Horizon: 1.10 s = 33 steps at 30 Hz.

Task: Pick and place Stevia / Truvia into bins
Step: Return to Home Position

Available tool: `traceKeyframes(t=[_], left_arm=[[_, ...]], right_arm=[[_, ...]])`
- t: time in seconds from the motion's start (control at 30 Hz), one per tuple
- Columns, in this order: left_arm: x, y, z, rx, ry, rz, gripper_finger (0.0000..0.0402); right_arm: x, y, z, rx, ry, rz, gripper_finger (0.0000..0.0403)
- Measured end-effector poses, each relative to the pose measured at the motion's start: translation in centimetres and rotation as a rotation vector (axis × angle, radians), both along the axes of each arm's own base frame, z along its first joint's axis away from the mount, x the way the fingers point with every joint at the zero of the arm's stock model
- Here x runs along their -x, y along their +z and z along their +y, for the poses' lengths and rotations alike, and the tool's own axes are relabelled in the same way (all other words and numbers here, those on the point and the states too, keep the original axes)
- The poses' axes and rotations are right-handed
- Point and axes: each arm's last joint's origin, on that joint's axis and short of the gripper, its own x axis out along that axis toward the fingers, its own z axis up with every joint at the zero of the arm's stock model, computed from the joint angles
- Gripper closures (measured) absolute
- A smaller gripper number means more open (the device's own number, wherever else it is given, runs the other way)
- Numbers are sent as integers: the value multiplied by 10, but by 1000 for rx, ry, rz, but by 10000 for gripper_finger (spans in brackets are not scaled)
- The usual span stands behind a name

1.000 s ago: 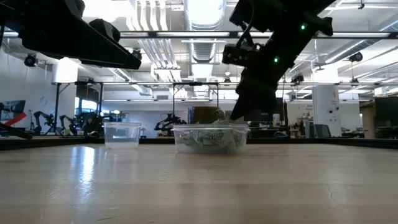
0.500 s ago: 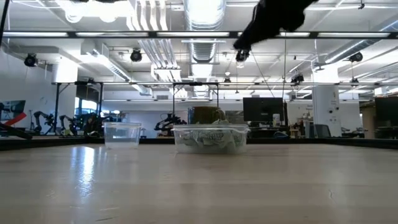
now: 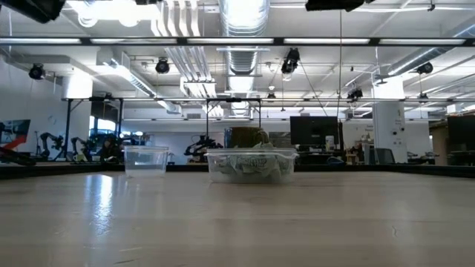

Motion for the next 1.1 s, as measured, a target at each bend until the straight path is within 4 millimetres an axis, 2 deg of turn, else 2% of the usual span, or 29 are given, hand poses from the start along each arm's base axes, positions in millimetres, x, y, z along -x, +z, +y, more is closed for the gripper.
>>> traceKeyframes(t=[0.07, 0.2, 0.37, 0.5, 0.63, 0.9, 1.1], left_arm=[[1, -2, 15, 43, -44, -11, 236], [3, -12, 42, 138, -10, -10, 236], [11, -28, 62, 204, -15, 7, 236], [25, -37, 67, 231, -28, -5, 236], [49, -46, 69, 249, -33, -78, 236], [96, -73, 71, 297, -56, -187, 236], [105, -79, 71, 321, -55, -160, 236]], right_arm=[[8, -3, -2, -22, 67, -43, 239], [26, -9, -10, -69, 166, -146, 241], [51, -21, -23, -114, 180, -233, 242], [71, -33, -30, -155, 215, -292, 245], [88, -44, -34, -184, 223, -359, 245], [106, -72, -39, -222, 229, -430, 246], [114, -86, -42, -243, 228, -457, 250]])
